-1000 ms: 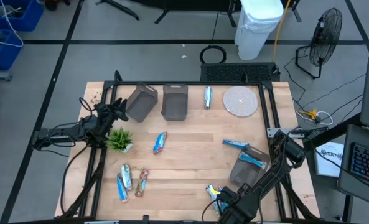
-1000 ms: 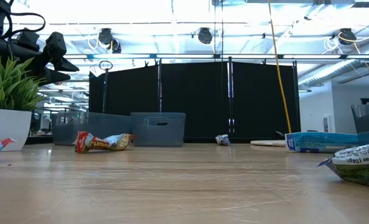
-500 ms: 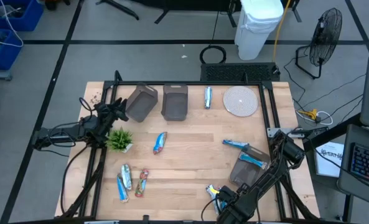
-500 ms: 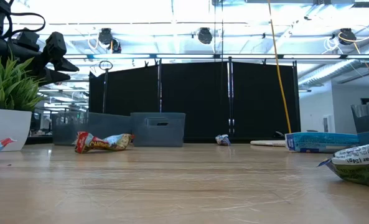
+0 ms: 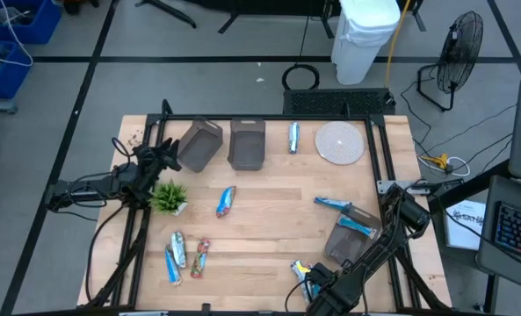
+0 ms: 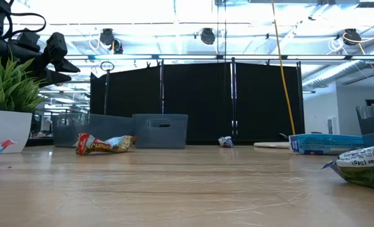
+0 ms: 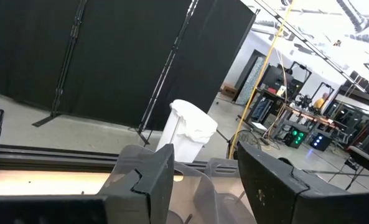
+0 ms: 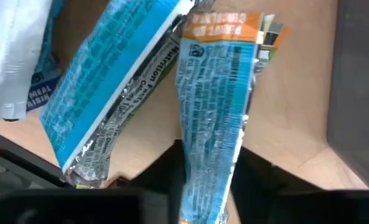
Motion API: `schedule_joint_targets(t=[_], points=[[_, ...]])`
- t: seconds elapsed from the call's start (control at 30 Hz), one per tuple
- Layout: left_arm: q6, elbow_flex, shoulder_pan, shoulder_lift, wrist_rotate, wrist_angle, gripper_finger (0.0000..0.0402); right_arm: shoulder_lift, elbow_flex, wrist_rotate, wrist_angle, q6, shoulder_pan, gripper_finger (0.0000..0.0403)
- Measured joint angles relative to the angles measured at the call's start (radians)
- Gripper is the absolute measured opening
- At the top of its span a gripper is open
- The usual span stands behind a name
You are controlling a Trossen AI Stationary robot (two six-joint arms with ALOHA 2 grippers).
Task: Pick and place Granola Bars by type
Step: Put the yellow granola bar into the bottom black transparent bin
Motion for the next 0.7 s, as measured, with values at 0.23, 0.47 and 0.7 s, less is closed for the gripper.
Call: schedule_joint_targets(t=[0.23,0.47,0.7], points=[[0.0,0.0,0.0,0.0,0.0,0.0,0.0182,-0.034,0.0,-0.087,0.03,-0.036,-0.013,0.001],[0.0,0.0,0.0,0.0,0.0,0.0,0.0182,-0.148,0.0,-0.101,-0.047,-0.031,-0.024,0.0007],[0.0,0.0,0.0,0.0,0.0,0.0,0.0182,-0.309,0.0,-0.099,-0.159,-0.041,-0.039,0.0004]])
